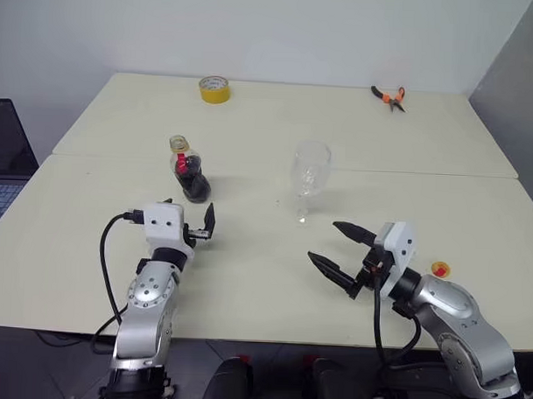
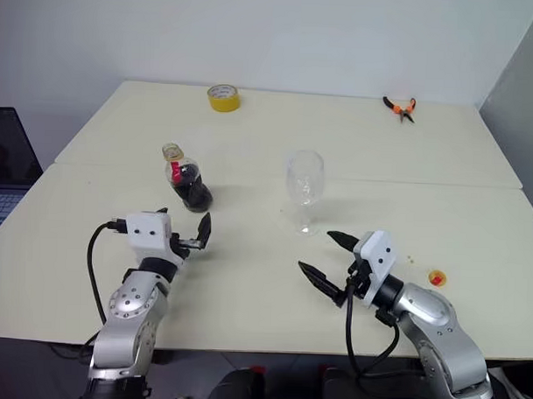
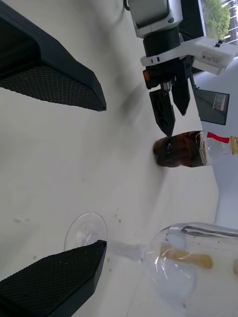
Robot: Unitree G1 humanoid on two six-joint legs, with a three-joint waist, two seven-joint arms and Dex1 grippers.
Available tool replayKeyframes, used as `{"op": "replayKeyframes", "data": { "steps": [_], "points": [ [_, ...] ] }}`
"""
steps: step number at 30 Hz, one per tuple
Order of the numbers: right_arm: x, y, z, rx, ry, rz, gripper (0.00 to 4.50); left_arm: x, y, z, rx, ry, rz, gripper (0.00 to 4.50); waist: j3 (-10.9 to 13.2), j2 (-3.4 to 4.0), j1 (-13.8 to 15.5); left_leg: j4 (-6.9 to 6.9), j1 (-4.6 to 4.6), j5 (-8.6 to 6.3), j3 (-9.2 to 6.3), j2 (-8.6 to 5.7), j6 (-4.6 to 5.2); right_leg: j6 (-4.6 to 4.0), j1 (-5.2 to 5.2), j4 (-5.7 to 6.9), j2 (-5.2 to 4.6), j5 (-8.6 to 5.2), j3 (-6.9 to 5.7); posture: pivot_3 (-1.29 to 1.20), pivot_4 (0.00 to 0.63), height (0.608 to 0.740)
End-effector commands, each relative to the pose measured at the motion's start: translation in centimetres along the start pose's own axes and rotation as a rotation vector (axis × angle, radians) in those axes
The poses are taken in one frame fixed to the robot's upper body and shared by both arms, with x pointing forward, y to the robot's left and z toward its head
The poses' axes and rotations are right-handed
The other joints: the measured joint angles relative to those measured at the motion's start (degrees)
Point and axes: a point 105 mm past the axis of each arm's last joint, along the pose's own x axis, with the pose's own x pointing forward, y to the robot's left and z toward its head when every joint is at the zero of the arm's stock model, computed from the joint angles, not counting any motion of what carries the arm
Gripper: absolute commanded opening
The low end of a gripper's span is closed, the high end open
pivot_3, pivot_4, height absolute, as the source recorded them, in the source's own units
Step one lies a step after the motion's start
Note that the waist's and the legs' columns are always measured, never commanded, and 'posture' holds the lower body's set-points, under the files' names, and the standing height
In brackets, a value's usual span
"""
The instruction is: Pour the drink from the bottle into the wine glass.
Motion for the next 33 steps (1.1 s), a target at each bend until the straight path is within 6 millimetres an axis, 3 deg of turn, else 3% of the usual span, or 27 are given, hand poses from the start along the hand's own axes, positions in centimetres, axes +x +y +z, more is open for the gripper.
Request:
{"op": "replayKeyframes", "data": {
  "steps": [1, 14, 32, 33],
  "points": [
    [0.3, 0.7, 1.5, -0.029, -0.052, 0.024, 4.46, 0.7, 0.7, 1.2, 0.026, -0.059, 0.003, 4.50, 0.0, 0.00, 0.0, 0.00, 0.00, 0.00, 0.00, 0.00, 0.00, 0.00, 0.00, 0.00, 0.00, 0.00, -0.01, 0.00, 0.150, 0.740],
    [1.0, 1.3, 2.4, -0.063, -0.067, 0.054, 4.46, 4.6, 2.1, 1.4, 0.007, -0.081, -0.011, 4.50, 0.0, -0.01, 0.1, 0.02, -0.02, 0.01, -0.03, 0.00, -0.02, 0.00, 0.00, 0.00, 0.00, 0.00, -0.06, 0.00, 0.150, 0.740],
    [1.4, 1.5, 2.5, -0.071, -0.066, 0.069, 4.46, 7.1, 1.6, 2.0, -0.045, -0.094, -0.041, 4.50, 0.0, -0.01, 0.2, 0.07, -0.05, 0.02, -0.06, 0.00, -0.04, 0.00, 0.00, 0.03, -0.02, 0.00, -0.11, 0.00, 0.150, 0.740],
    [1.4, 1.5, 2.6, -0.071, -0.067, 0.069, 4.50, 7.2, 1.6, 2.0, -0.046, -0.092, -0.041, 4.12, 0.0, -0.01, 0.2, 0.07, -0.05, 0.02, -0.07, 0.00, -0.04, 0.00, 0.00, 0.03, -0.02, 0.00, -0.11, 0.00, 0.150, 0.740]
  ]
}}
